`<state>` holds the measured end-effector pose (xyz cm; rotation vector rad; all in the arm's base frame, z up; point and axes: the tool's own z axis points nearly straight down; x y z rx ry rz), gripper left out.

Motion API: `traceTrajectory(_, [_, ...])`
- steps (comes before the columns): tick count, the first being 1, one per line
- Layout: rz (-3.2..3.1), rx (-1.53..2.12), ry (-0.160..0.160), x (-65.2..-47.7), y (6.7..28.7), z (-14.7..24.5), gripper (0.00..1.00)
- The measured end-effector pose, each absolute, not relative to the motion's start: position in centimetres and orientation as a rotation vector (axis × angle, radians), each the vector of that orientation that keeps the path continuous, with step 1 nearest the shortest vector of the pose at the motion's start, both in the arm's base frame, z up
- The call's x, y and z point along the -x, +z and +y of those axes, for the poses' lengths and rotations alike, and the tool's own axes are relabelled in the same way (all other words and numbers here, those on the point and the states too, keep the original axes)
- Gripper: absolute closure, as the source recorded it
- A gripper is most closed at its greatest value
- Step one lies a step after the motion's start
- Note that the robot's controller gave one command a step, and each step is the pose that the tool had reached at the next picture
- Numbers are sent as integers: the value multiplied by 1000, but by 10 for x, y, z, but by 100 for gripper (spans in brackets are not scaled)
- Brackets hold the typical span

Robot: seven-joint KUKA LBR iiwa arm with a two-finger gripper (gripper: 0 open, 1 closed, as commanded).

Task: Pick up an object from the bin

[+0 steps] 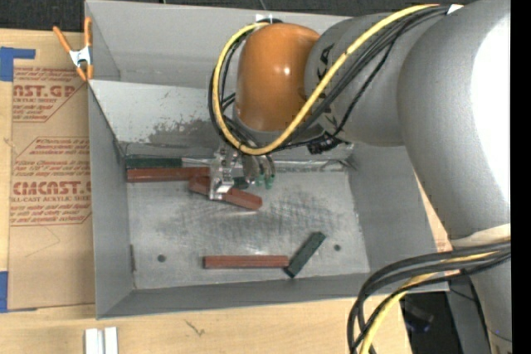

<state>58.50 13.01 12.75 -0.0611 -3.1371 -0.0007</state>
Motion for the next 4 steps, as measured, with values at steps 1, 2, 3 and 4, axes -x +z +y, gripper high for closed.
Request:
traceTrajectory(1, [-3145, 120, -4, -584, 175, 149, 100])
traceTrajectory(2, [-3143, -27, -1, -582, 185, 142, 100])
traceTrajectory(3, [-3147, 131, -5, -584, 281, 157, 0])
traceTrajectory(4, [-3140, 130, -1, -583, 276, 157, 0])
